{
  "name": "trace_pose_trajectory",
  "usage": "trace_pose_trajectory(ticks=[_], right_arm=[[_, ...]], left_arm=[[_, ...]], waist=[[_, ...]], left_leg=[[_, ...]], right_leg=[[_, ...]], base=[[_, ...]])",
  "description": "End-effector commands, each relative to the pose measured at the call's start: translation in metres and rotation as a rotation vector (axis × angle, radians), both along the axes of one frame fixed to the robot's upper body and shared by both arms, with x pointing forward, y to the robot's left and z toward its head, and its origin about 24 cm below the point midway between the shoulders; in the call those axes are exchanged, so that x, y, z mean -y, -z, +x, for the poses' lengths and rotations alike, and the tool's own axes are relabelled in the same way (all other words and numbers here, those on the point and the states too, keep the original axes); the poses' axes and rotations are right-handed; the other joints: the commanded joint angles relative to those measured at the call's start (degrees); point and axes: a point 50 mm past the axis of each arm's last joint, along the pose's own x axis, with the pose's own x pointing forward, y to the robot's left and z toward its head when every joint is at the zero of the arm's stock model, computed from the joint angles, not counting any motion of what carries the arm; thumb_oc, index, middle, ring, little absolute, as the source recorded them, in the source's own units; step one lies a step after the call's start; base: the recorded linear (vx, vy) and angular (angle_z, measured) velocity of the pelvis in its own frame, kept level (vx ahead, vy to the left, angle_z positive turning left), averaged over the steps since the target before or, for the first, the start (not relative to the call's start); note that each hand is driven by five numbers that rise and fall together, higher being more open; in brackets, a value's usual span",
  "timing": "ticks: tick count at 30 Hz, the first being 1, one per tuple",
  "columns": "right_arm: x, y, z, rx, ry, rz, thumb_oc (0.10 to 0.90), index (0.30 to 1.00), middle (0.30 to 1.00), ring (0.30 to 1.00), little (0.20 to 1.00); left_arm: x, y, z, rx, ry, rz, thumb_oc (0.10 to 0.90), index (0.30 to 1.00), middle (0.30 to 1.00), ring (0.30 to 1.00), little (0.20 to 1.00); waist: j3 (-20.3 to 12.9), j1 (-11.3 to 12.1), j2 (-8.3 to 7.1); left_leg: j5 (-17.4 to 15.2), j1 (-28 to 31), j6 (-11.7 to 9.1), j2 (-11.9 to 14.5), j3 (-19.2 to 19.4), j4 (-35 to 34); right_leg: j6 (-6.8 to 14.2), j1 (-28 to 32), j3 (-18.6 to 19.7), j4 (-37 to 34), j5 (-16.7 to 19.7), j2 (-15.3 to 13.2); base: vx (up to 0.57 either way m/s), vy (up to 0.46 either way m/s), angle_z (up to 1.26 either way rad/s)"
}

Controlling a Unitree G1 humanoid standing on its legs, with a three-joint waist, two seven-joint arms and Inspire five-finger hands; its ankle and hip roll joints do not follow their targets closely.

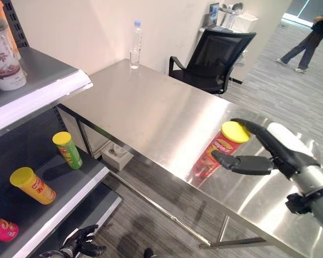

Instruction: Put the goods on the table back onto the shelves and tidy them up.

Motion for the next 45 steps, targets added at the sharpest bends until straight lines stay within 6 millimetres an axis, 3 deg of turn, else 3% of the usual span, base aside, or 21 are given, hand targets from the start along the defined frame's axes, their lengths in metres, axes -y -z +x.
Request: trace_pose_trajectory(ticks=[1,2,26,29,35,38,41,43,44,45], right_arm=[[0.006,-0.026,0.005,0.204,0.041,-0.007,0.753,0.829,0.829,0.829,0.829],[0.005,-0.023,0.007,0.201,0.039,-0.001,0.4,0.3,0.3,0.3,0.3],[0.004,-0.019,0.011,0.265,0.055,0.063,0.4,0.3,0.3,0.3,0.3],[0.002,-0.028,0.013,0.334,0.052,0.071,0.4,0.3,0.3,0.3,0.3],[-0.005,-0.067,0.014,0.656,-0.025,0.278,0.4,0.3,0.3,0.3,0.3],[-0.012,-0.08,0.017,0.747,-0.106,0.393,0.4,0.3,0.3,0.3,0.3],[-0.014,-0.093,0.014,0.811,-0.173,0.486,0.4,0.3,0.3,0.3,0.3],[-0.013,-0.094,0.013,0.812,-0.177,0.489,0.4,0.3,0.3,0.3,0.3],[-0.012,-0.095,0.012,0.81,-0.17,0.489,0.4,0.3,0.3,0.3,0.3],[-0.011,-0.097,0.012,0.812,-0.168,0.489,0.4,0.3,0.3,0.3,0.3]], left_arm=[[-0.005,-0.021,0.046,0.168,0.023,0.014,0.8,0.9,0.9,0.9,0.9],[-0.006,-0.021,0.046,0.168,0.023,0.018,0.8,0.9,0.9,0.9,0.9],[-0.009,-0.024,0.048,0.179,0.005,0.027,0.8,0.9,0.9,0.9,0.9],[-0.01,-0.024,0.049,0.181,0.002,0.03,0.8,0.9,0.9,0.9,0.9],[-0.009,-0.024,0.05,0.184,0.003,0.03,0.8,0.9,0.9,0.9,0.9],[-0.008,-0.026,0.053,0.199,-0.005,0.019,0.8,0.9,0.9,0.9,0.9],[-0.013,-0.027,0.05,0.203,-0.038,0.011,0.8,0.9,0.9,0.9,0.9],[-0.015,-0.027,0.049,0.202,-0.044,0.012,0.8,0.9,0.9,0.9,0.9],[-0.02,-0.026,0.044,0.193,-0.072,0.012,0.8,0.9,0.9,0.9,0.9],[-0.022,-0.025,0.042,0.188,-0.081,0.013,0.8,0.9,0.9,0.9,0.9]], waist=[[0.8,2.5,-1.46],[0.9,2.7,-1.39],[0.5,3.1,-1.07],[0.4,3.2,-0.92],[-0.8,4.7,-0.17],[-0.5,6.1,-0.14],[1.1,8.4,-0.63],[1.3,8.3,-1.02],[1.7,8.5,-1.75],[2.3,9.4,-2.32]], left_leg=[[-2.7,2.9,-3.4,3.4,-3.4,0.5],[-2.7,2.8,-3.4,3.5,-3.5,0.5],[-2.4,3.0,-3.3,3.6,-4.0,0.5],[-2.3,3.1,-3.4,3.7,-4.0,0.5],[-0.8,3.4,-3.9,4.5,-5.1,1.0],[0.6,1.0,-3.8,5.9,-6.2,4.9],[3.8,-4.5,-5.0,8.3,-8.6,12.5],[3.5,-5.6,-5.8,8.9,-8.5,14.4],[2.1,-7.4,-5.5,9.2,-5.5,18.7],[0.9,-9.5,-5.4,8.6,-5.9,23.2]], right_leg=[[2.5,0.4,-6.9,1.1,-4.9,-1.0],[2.5,0.4,-7.0,1.1,-4.9,-1.0],[2.2,1.1,-7.5,1.1,-5.2,-0.9],[2.1,1.3,-7.6,1.1,-5.4,-0.7],[1.1,2.7,-8.2,1.1,-6.6,0.0],[-0.4,3.0,-9.3,1.1,-6.8,0.9],[-2.1,4.4,-10.4,1.1,-8.4,1.8],[-2.4,5.2,-10.3,1.1,-9.7,1.9],[-3.3,5.6,-11.0,1.1,-10.1,1.8],[-3.8,5.8,-11.0,1.1,-10.1,1.5]], base=[[0.0,0.0,0.0],[0.0,0.0,0.0],[0.0,-0.001,0.0],[0.0,-0.015,0.01],[-0.01,-0.07,0.17],[-0.12,-0.158,0.22],[-0.12,-0.153,0.42],[-0.04,-0.115,0.62],[-0.12,-0.184,0.78],[-0.2,-0.171,0.76]])
